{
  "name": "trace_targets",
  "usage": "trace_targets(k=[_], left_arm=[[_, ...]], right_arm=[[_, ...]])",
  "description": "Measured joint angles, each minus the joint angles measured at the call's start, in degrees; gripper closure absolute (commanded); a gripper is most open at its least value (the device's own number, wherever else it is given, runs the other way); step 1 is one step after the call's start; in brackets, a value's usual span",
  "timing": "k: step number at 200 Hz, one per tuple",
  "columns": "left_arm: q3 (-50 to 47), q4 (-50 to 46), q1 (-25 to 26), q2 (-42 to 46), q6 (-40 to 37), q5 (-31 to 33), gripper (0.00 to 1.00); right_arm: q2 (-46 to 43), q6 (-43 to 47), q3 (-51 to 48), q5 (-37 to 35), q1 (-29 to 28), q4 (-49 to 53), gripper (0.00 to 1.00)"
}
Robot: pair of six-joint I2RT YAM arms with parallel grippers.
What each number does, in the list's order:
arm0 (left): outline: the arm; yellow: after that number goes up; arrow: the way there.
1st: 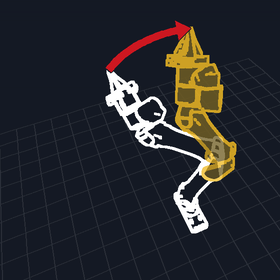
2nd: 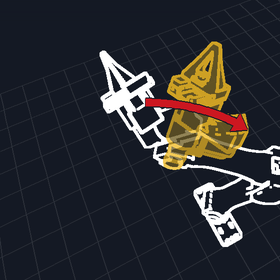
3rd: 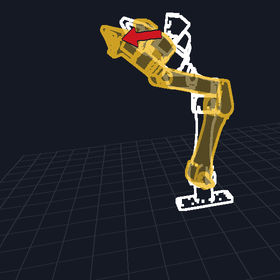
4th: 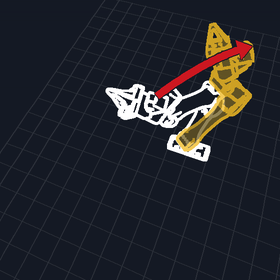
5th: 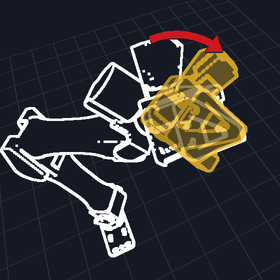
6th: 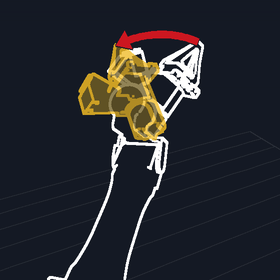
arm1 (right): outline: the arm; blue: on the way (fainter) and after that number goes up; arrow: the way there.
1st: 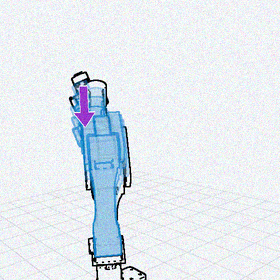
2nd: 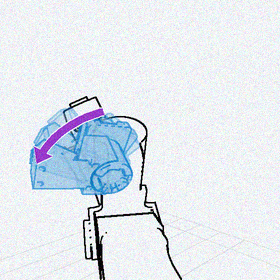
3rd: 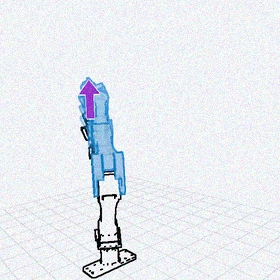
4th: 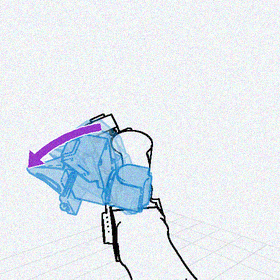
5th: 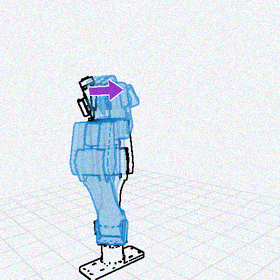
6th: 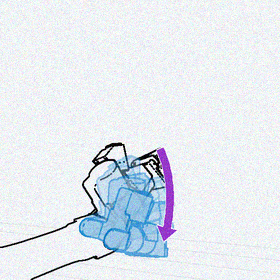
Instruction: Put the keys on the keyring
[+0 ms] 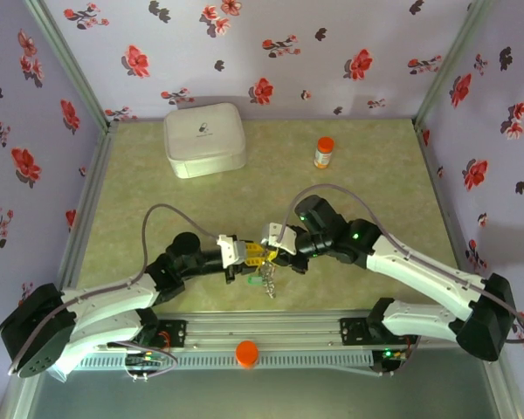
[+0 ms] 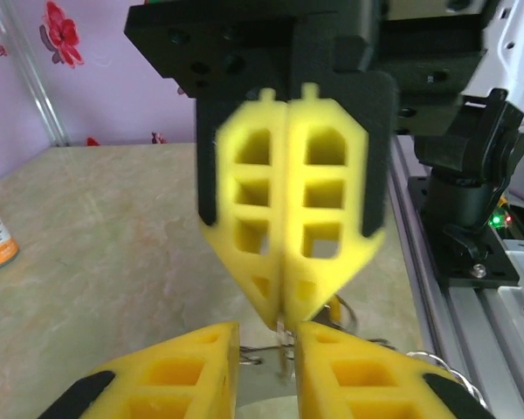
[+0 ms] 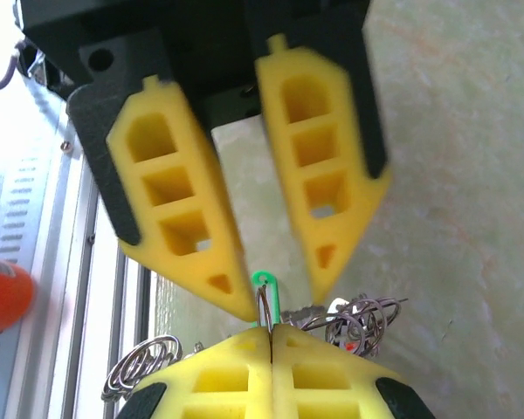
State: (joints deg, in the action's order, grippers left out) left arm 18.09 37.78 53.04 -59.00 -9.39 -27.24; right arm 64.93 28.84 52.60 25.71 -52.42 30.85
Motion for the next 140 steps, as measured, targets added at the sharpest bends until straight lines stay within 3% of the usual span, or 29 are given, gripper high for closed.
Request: trace_targets(k=[39, 75, 140], left_arm=[[2.47, -6.43, 0.11, 0.0, -2.32, 0.11, 0.79], [2.82, -9.68, 0.11, 0.87, -3.08, 0.28, 0.72], [2.36, -10.51, -0.13, 2.27, -3.06, 0.13, 0.71]], right_arm=[[2.58, 2.49, 3.39, -3.3, -1.62, 4.5, 1.0], [2.91, 3.15, 3.61, -5.49, -2.69, 5.05, 1.0], [2.91, 3.15, 3.58, -6.29, -2.84, 4.68, 1.0]])
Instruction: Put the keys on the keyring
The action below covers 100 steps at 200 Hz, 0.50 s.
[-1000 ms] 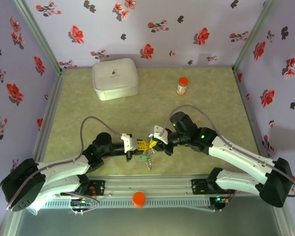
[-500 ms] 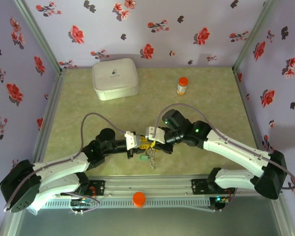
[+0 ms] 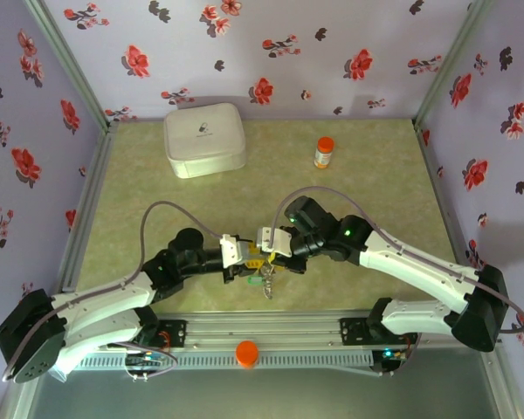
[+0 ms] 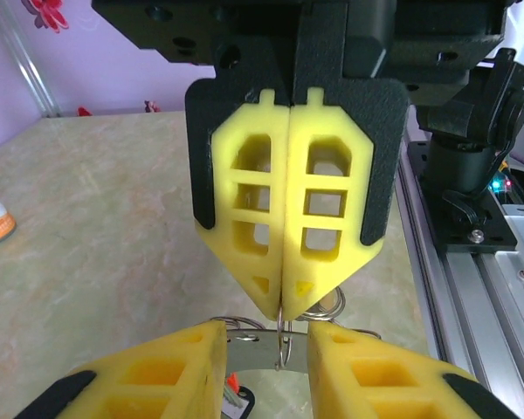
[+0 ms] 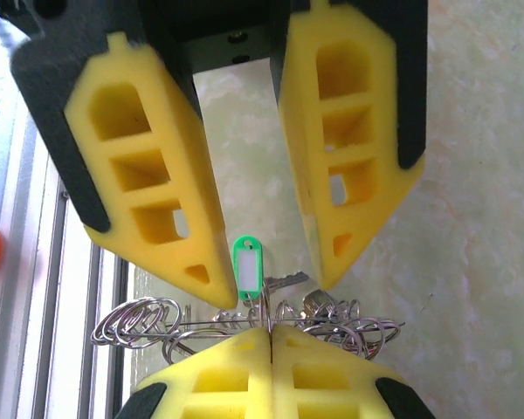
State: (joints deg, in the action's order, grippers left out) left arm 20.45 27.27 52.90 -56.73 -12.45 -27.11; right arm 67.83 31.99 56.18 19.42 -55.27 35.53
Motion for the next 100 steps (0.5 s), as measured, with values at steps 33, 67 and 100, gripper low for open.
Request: trace_targets(k=[33, 67, 100], left_arm=[[-0.04, 0.57, -0.7, -2.49, 0.04, -0.92, 0.72], [-0.04, 2.38, -1.4, -4.63, 0.39, -3.28, 0.99], [-0.11, 2.95, -1.84, -5.27, 1.03, -5.35, 1.0]], right_arm=[[0.0, 0.0, 0.0, 0.09, -0.66, -0.98, 1.0], [0.0, 0.0, 0.0, 0.0, -0.9, -1.2, 1.0], [0.11, -0.7, -0.02, -0.11, -0.85, -1.25, 0.73]])
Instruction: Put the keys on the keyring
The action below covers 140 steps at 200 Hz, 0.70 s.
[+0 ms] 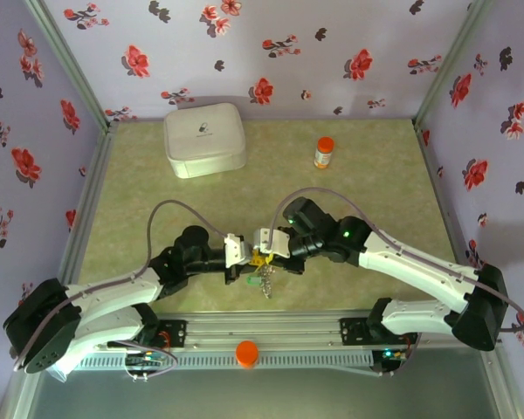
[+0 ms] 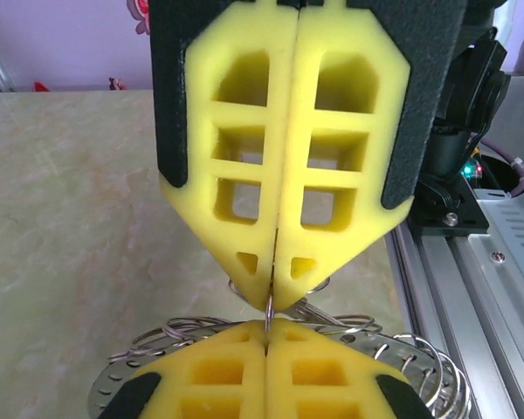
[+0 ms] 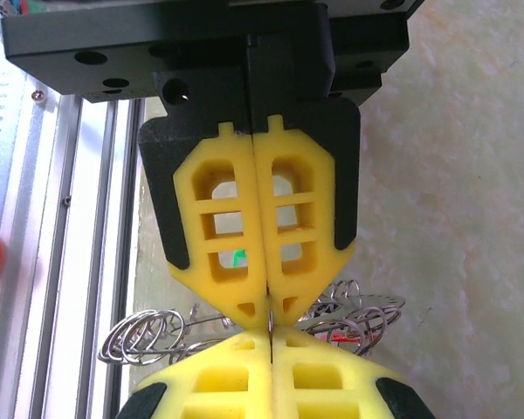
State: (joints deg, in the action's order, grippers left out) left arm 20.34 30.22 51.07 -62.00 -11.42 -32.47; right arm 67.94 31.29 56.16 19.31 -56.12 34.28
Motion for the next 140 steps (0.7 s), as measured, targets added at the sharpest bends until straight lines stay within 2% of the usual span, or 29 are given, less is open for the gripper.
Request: trace_targets(k=[10, 51, 110, 140], left_arm=[[-0.63, 1.86, -0.2, 0.02, 0.63, -0.15, 1.0], [-6.23, 12.81, -1.11, -0.9, 5.01, -0.7, 1.0], [-7.96, 24.65, -1.11, -6.38, 8.33, -2.14, 1.0], [-8.09, 26.84, -1.11, -6.51, 8.57, -2.73, 1.0]], right_arm=[[-0.46, -0.98, -0.72, 1.44, 0.79, -1.86, 0.65], [-7.39, -7.61, -9.2, 8.5, 7.41, -11.06, 0.64], [-7.63, -11.87, -12.5, 12.57, 7.5, -16.87, 0.62], [-7.61, -11.89, -12.83, 13.11, 7.5, -17.31, 0.67]])
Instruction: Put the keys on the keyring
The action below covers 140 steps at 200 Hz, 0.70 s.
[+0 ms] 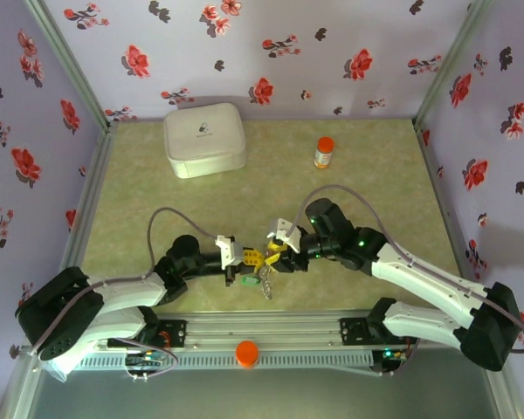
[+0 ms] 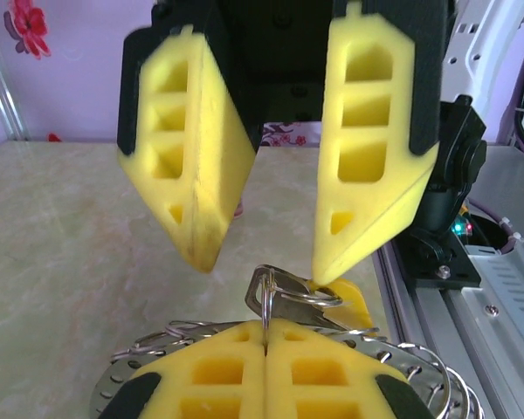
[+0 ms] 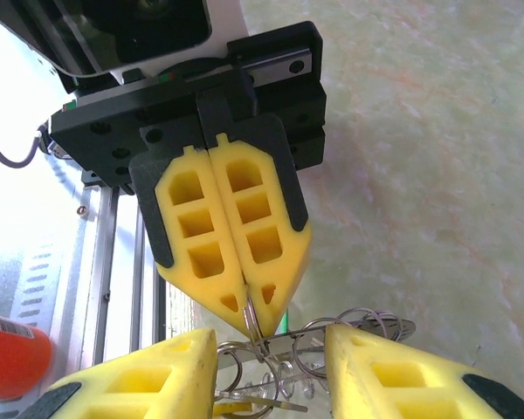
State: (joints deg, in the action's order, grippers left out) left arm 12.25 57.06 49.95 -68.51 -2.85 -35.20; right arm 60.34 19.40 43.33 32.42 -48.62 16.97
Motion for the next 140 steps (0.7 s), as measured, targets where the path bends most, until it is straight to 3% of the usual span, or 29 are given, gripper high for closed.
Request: trace_targets(k=[39, 79, 97, 114, 140], left_arm=[[0.0, 0.81, -0.11, -0.02, 0.42, -0.96, 1.0], [-0.02, 0.85, -0.5, -0.55, 1.11, -1.42, 1.0], [-0.02, 0.83, -0.52, -0.55, 1.46, -1.66, 1.0], [-0.02, 0.87, -0.5, -0.52, 1.42, -1.4, 0.79], [0.26, -1.66, -0.46, 1.16, 0.85, 0.37, 0.77]], right_arm=[[1.07, -0.35, -0.31, 1.49, 0.0, -1.16, 0.77], [1.97, 0.15, -0.31, 3.13, 0.17, -1.92, 1.0], [2.03, 1.01, -0.26, 3.8, 0.35, -1.57, 1.0], [2.05, 1.81, 0.28, 3.85, 0.37, -0.52, 1.0], [2.82, 4.13, 2.95, 2.97, -0.04, 4.09, 1.0]])
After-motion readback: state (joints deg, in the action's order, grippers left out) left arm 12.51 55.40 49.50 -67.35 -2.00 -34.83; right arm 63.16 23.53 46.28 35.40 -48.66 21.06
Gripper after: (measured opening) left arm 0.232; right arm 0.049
